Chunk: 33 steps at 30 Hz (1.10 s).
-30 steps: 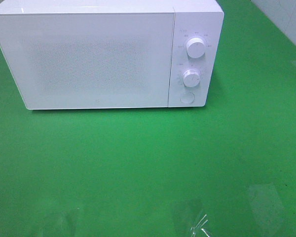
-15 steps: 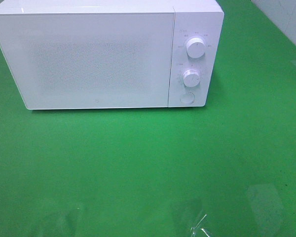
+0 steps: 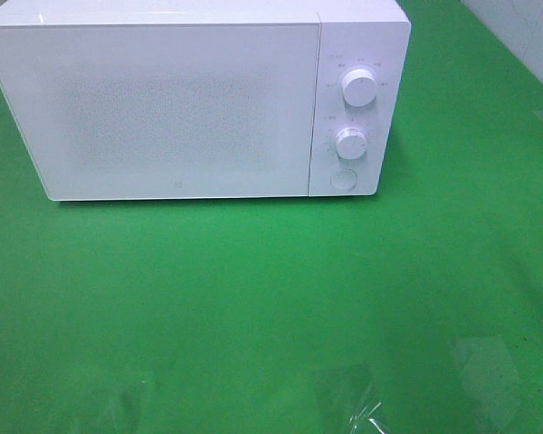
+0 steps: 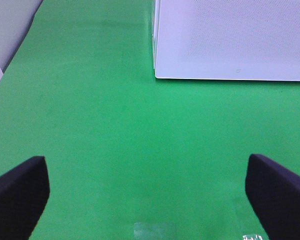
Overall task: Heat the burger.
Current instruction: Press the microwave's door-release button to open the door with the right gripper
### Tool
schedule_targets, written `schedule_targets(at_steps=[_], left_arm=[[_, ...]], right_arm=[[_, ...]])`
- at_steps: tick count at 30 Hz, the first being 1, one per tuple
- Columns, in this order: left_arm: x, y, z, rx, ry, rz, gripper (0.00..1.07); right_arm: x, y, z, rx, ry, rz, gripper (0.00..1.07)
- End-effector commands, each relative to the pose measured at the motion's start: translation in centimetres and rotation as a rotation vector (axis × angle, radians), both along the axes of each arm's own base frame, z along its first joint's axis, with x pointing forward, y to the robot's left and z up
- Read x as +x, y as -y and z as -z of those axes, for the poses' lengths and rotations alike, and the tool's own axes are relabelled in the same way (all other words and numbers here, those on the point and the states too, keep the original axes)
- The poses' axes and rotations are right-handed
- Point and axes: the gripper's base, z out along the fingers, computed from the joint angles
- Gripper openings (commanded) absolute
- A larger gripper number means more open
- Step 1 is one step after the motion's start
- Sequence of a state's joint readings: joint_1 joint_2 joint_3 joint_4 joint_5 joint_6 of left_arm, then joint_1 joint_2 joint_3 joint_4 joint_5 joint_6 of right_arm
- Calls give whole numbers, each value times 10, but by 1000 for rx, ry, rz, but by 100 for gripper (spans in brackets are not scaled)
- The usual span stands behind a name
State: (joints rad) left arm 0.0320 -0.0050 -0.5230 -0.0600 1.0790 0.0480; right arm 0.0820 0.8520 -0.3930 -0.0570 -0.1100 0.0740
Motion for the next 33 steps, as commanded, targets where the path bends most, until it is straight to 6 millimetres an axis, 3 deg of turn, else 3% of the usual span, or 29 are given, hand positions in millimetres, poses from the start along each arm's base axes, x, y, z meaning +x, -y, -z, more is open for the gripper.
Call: schedule_targets(at_steps=[1,7,12,14,20,33], left_arm=[[-2,0,0,-1,22,-3,100],[-2,0,0,-1,22,-3,100],[-2,0,0,-1,22,-3,100],[-2,0,0,-1,22,-3,100],[-2,0,0,-1,22,-3,100],[-2,0,0,-1,22,-3,100]], right_arm=[[10,-1,-2,8,81,-6,76],[37,-5,14,-2,120,-23,76],[46,-6,23,-17,113,-28,76],[50,-3,37,21,137,12,76],[45,-8,53,19,187,71,76],[37,-57,77,-48,206,123,76]])
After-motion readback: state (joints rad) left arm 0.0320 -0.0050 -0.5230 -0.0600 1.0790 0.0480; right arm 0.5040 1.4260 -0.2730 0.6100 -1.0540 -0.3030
